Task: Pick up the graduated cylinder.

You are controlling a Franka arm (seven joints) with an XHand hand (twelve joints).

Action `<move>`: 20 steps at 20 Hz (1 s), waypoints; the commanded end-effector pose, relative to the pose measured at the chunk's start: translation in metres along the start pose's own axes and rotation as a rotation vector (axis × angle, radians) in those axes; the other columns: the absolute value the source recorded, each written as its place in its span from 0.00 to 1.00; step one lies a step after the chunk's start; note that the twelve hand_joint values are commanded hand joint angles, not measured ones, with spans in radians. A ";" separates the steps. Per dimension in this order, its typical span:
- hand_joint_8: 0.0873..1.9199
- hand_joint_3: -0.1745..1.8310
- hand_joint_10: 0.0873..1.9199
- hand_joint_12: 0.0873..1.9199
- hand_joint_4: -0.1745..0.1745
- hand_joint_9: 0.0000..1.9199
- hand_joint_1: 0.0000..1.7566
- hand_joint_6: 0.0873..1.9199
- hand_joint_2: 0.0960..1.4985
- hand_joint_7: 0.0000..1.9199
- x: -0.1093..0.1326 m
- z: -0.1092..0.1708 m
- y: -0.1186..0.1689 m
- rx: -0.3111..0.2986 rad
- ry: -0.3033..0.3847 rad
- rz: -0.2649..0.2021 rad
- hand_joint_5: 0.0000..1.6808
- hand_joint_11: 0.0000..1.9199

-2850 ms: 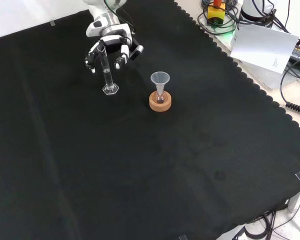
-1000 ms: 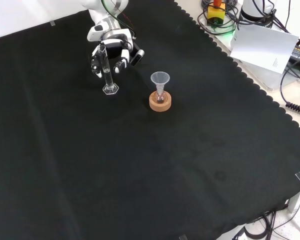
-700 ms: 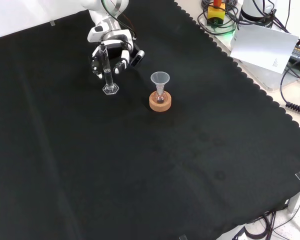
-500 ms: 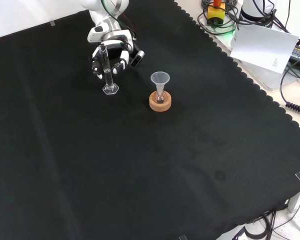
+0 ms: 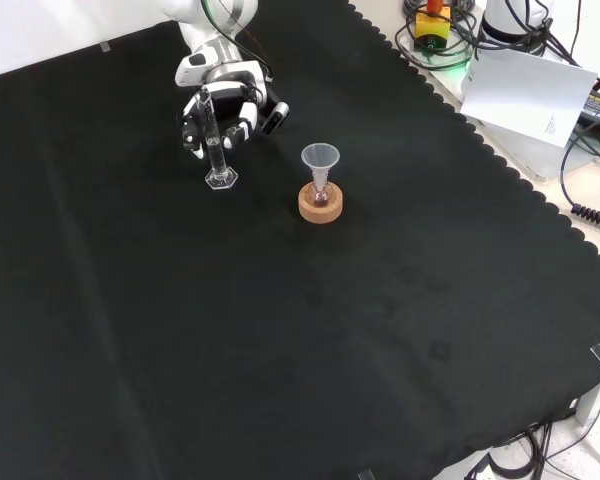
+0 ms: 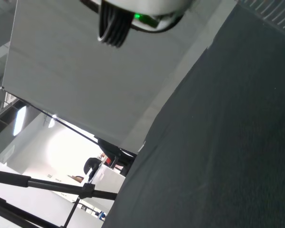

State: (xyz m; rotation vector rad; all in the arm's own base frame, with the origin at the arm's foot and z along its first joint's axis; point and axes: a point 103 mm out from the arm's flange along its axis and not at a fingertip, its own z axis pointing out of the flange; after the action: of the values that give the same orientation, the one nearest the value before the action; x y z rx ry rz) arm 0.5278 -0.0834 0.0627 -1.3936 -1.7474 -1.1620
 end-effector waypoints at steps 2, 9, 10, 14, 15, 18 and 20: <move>0.23 0.39 0.03 0.51 0.53 0.61 0.61 0.26 0.46 0.45 -0.001 -0.002 -0.001 -0.011 0.000 0.005 0.41 0.47; 0.22 0.38 0.02 0.48 0.58 0.65 0.61 0.27 0.53 0.50 -0.001 -0.002 0.000 -0.022 -0.022 0.011 0.49 0.51; 0.22 0.37 0.02 0.48 0.59 0.65 0.61 0.26 0.54 0.51 0.000 -0.002 0.000 -0.021 -0.026 0.012 0.51 0.52; 0.23 0.17 0.00 0.46 0.49 0.67 0.60 0.54 0.72 0.52 0.002 -0.001 0.001 -0.019 -0.053 0.016 0.51 0.55; 0.23 0.13 0.00 0.46 0.46 0.67 0.60 0.58 0.75 0.52 0.002 -0.001 0.001 -0.019 -0.061 0.015 0.50 0.55; 0.23 0.10 0.00 0.46 0.39 0.67 0.60 0.62 0.78 0.52 0.005 -0.004 0.002 -0.005 -0.096 0.006 0.49 0.56; 0.24 0.09 0.00 0.45 0.42 0.66 0.61 0.54 0.78 0.52 0.007 -0.010 0.004 0.016 -0.127 0.001 0.48 0.56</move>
State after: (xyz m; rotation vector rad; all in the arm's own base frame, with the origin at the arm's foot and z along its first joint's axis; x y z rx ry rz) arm 0.5293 -0.0844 0.0683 -1.4663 -1.7872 -1.1325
